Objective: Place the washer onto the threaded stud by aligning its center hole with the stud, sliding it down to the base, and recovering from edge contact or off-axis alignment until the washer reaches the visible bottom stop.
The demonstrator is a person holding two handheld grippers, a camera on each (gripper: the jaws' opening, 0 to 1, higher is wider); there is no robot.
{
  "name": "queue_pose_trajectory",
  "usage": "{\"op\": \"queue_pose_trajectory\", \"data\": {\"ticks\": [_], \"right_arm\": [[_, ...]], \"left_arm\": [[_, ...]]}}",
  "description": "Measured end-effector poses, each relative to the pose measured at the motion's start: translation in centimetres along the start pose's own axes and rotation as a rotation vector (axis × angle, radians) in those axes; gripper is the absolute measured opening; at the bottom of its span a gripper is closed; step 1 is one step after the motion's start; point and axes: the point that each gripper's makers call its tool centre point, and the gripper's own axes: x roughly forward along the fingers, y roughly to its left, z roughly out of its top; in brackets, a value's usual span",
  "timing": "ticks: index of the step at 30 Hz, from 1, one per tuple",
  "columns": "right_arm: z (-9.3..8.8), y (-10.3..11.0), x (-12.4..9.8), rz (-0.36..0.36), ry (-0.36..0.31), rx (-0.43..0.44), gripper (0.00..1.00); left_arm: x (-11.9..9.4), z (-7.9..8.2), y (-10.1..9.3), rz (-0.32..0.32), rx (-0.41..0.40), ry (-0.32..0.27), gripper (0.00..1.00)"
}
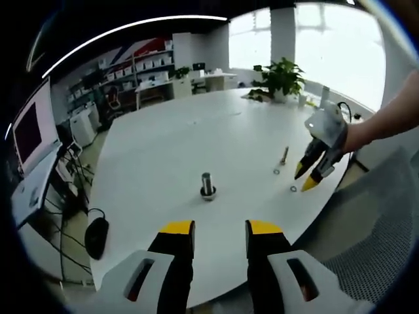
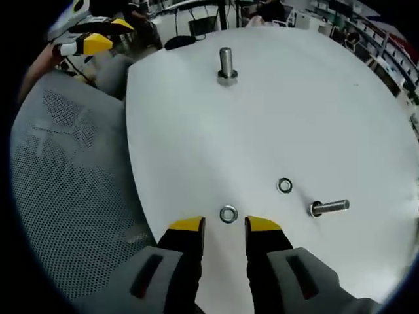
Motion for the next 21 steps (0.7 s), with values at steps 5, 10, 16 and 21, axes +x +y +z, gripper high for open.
{"op": "queue_pose_trajectory", "data": {"ticks": [5, 10, 16, 21], "right_arm": [[-0.3, 0.2, 0.5, 0.001, 0.019, -0.011, 0.26], [-0.7, -0.1, 1.2, -0.004, 0.045, -0.023, 0.26], [-0.2, -0.4, 1.2, -0.012, 0.028, -0.067, 0.24], [-0.3, -0.5, 1.2, -0.016, 0.01, -0.123, 0.21]], "left_arm": [[-0.1, 0.0, 0.1, 0.003, -0.006, -0.004, 0.29], [0.0, 0.0, 0.0, -0.001, -0.004, -0.001, 0.29], [0.1, 0.0, 0.0, -0.005, -0.005, -0.001, 0.29], [0.1, 0.1, 0.0, -0.007, -0.006, -0.004, 0.29]]}}
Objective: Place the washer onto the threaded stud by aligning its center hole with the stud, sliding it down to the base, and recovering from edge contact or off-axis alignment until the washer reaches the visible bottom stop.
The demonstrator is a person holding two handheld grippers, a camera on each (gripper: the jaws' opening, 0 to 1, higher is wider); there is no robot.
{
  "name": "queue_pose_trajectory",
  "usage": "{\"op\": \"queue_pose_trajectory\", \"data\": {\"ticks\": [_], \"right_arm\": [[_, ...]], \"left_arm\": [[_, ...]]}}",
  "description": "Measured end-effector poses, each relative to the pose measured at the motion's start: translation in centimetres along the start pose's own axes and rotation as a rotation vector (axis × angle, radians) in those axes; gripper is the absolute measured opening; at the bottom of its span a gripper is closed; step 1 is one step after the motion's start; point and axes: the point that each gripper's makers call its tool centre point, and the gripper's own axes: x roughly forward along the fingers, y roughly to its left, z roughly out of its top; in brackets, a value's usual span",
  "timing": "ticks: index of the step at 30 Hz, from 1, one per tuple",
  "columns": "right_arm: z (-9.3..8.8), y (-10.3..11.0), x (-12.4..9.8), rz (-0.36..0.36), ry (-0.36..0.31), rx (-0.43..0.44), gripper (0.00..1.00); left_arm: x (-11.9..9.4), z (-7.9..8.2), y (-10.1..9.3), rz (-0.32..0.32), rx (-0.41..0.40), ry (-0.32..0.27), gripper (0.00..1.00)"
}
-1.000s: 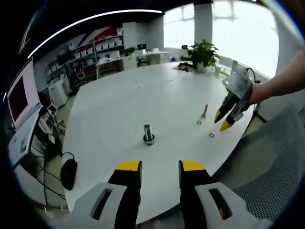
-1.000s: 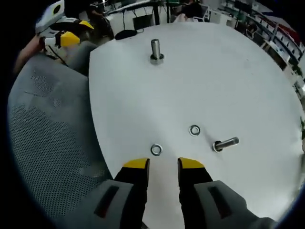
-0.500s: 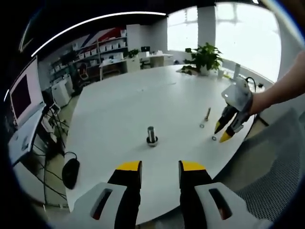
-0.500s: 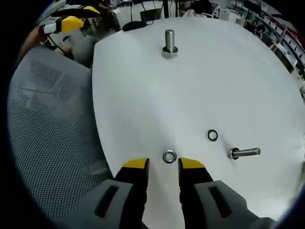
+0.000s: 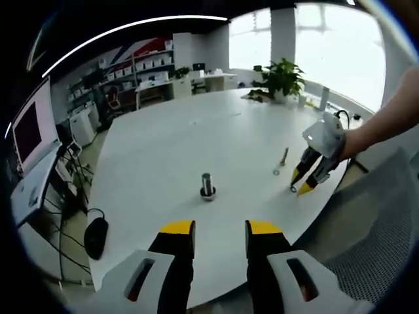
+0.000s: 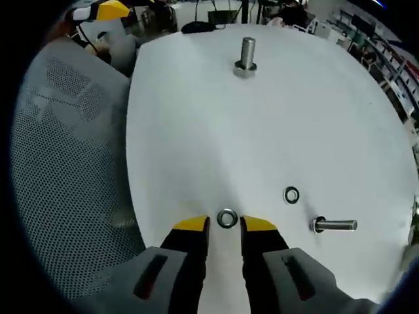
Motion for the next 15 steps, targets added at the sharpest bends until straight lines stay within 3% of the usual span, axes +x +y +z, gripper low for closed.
{"op": "queue_pose_trajectory", "data": {"ticks": [4, 15], "right_arm": [[0.03, 0.15, 0.09, 0.005, 0.021, -0.044, 0.21], [0.2, 0.14, 0.29, 0.017, 0.085, -0.065, 0.16]], "left_arm": [[0.03, -0.02, -0.03, -0.001, 0.001, 0.003, 0.29], [0.18, -0.24, -0.2, -0.009, 0.007, 0.015, 0.29]]}}
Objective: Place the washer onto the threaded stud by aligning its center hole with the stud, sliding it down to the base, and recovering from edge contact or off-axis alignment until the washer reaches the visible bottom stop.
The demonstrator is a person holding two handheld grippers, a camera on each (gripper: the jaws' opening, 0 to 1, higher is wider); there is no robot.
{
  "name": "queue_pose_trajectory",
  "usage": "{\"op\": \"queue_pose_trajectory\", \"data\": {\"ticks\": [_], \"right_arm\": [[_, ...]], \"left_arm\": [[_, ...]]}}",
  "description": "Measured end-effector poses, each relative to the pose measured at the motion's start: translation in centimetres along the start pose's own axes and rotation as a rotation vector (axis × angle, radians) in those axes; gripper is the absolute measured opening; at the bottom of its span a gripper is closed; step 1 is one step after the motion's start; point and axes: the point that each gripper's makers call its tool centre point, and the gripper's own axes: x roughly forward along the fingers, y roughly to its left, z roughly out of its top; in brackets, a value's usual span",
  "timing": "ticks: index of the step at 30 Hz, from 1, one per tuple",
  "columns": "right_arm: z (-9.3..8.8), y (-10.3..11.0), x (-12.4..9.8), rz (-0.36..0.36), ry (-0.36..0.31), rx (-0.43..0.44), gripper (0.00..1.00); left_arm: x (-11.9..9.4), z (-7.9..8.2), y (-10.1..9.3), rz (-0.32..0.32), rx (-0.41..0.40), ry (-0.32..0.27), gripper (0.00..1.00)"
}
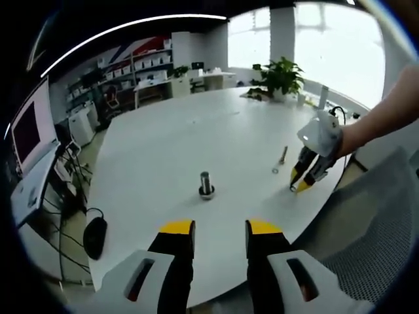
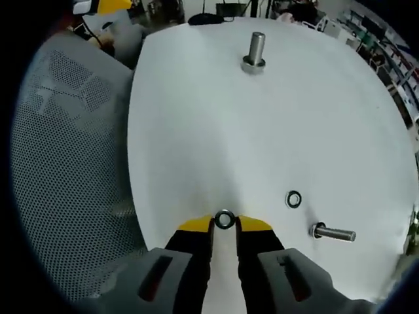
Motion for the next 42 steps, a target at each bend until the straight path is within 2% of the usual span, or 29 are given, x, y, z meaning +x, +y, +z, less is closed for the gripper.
{"op": "queue_pose_trajectory", "data": {"ticks": [7, 12, 18, 26, 42], "right_arm": [[0.17, 0.17, 0.13, -0.008, 0.14, -0.047, 0.15], [0.23, 0.04, 0.13, -0.002, 0.18, -0.042, 0.15], [0.04, 0.11, 0.17, -0.01, 0.178, -0.053, 0.15], [0.0, 0.05, 0.03, -0.009, 0.175, -0.01, 0.15], [-0.22, 0.26, -0.08, -0.058, 0.071, 0.011, 0.14]], "left_arm": [[0.01, -0.05, -0.07, -0.003, 0.003, 0.003, 0.29], [0.04, -0.14, -0.14, -0.006, 0.004, 0.008, 0.29], [-0.05, 0.03, -0.01, 0.0, 0.003, -0.001, 0.29], [-0.29, 0.51, 0.12, 0.007, -0.003, -0.028, 0.29], [-0.39, 0.65, 0.19, 0.011, -0.008, -0.038, 0.29]]}}
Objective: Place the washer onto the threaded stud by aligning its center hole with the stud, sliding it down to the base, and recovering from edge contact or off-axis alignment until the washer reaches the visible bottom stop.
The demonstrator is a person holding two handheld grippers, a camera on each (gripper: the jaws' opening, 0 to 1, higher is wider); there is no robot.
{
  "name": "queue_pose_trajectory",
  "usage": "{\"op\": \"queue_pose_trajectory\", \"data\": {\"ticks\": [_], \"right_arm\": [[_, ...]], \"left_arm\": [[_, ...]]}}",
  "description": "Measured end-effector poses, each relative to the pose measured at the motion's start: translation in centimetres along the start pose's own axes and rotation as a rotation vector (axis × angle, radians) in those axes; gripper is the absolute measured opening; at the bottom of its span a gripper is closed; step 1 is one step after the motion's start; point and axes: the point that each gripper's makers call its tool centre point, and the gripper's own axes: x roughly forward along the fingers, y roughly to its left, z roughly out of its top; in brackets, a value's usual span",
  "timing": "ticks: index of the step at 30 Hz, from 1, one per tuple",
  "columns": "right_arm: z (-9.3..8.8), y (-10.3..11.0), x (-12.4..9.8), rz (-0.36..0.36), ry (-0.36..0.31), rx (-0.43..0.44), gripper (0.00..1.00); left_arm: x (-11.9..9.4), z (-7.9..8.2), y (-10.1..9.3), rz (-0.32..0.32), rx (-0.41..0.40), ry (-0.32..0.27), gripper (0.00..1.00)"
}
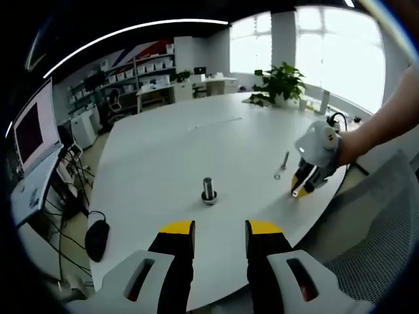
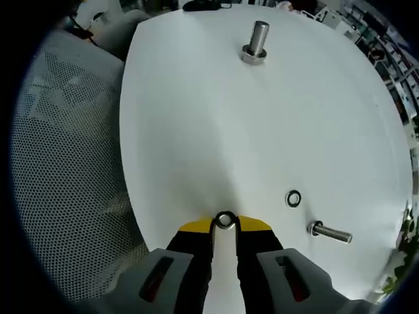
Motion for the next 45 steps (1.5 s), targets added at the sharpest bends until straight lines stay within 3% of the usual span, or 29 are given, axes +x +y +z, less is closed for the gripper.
{"op": "queue_pose_trajectory", "data": {"ticks": [5, 19, 22, 29, 37, 45], "right_arm": [[0.0, -0.1, 0.0, -0.026, -0.046, 0.001, 0.14], [0.1, -0.6, -0.4, -0.017, -0.111, 0.131, 0.14], [0.5, -1.2, -1.4, -0.025, -0.153, 0.176, 0.14], [0.8, -3.1, -3.8, -0.063, -0.222, 0.193, 0.14], [1.2, -5.6, -5.7, -0.1, -0.258, 0.222, 0.14], [2.4, -6.6, -7.7, -0.116, -0.294, 0.216, 0.14]], "left_arm": [[0.0, -0.1, -0.1, -0.004, 0.007, 0.005, 0.29], [0.5, -0.7, -1.0, -0.042, 0.03, 0.046, 0.28], [0.6, -0.8, -1.1, -0.046, 0.034, 0.053, 0.28], [0.6, -0.7, -0.8, -0.044, 0.022, 0.05, 0.28], [0.6, -0.8, -0.7, -0.039, 0.02, 0.051, 0.28], [0.7, -1.0, -0.8, -0.042, 0.021, 0.061, 0.28]]}}
